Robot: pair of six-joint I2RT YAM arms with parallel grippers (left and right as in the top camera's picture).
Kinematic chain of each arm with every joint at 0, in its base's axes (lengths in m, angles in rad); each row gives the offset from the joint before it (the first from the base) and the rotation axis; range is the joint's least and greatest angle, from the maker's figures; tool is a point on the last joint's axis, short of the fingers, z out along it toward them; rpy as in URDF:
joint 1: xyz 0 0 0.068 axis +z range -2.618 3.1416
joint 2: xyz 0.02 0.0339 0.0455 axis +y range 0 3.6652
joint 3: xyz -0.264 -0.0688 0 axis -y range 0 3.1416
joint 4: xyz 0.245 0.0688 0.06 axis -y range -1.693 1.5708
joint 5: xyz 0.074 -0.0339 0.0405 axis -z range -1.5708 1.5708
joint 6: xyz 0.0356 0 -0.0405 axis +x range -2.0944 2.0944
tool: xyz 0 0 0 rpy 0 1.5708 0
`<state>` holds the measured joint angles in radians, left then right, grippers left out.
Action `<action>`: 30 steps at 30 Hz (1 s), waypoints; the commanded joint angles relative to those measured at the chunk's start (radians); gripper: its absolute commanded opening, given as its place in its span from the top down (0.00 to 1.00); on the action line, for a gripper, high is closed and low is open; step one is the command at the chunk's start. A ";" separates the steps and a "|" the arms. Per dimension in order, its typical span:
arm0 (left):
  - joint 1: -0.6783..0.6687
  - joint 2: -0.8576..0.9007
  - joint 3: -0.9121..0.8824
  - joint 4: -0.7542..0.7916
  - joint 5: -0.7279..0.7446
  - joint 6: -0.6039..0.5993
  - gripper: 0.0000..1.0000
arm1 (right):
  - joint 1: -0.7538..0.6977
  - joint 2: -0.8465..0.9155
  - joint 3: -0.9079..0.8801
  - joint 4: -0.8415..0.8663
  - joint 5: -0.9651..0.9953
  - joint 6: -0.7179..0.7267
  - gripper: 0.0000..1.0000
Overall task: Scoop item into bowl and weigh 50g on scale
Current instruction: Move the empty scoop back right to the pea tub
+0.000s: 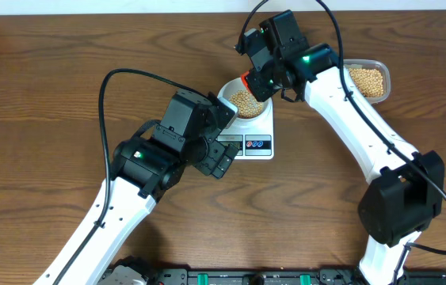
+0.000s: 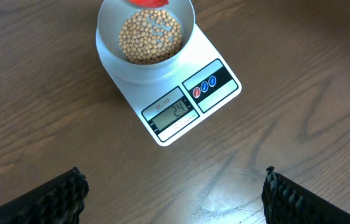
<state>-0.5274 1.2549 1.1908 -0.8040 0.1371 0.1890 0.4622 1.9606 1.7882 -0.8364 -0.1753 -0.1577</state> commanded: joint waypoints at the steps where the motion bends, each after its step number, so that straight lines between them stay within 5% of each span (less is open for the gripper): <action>1: 0.002 0.006 0.007 0.000 0.012 0.016 0.08 | -0.010 -0.078 -0.002 -0.006 -0.071 0.069 0.99; 7: 0.002 0.006 0.007 0.000 0.012 0.016 0.08 | -0.033 -0.189 -0.002 -0.006 0.022 0.118 0.99; 17: 0.002 0.006 0.007 0.000 0.012 0.016 0.08 | -0.055 -0.242 -0.003 -0.037 0.564 0.173 0.99; 30: 0.002 0.006 0.007 0.000 0.012 0.016 0.08 | -0.217 -0.177 -0.003 -0.082 0.655 0.280 0.99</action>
<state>-0.5274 1.2549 1.1908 -0.8043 0.1371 0.1890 0.2817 1.7592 1.7863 -0.9100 0.4374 0.0631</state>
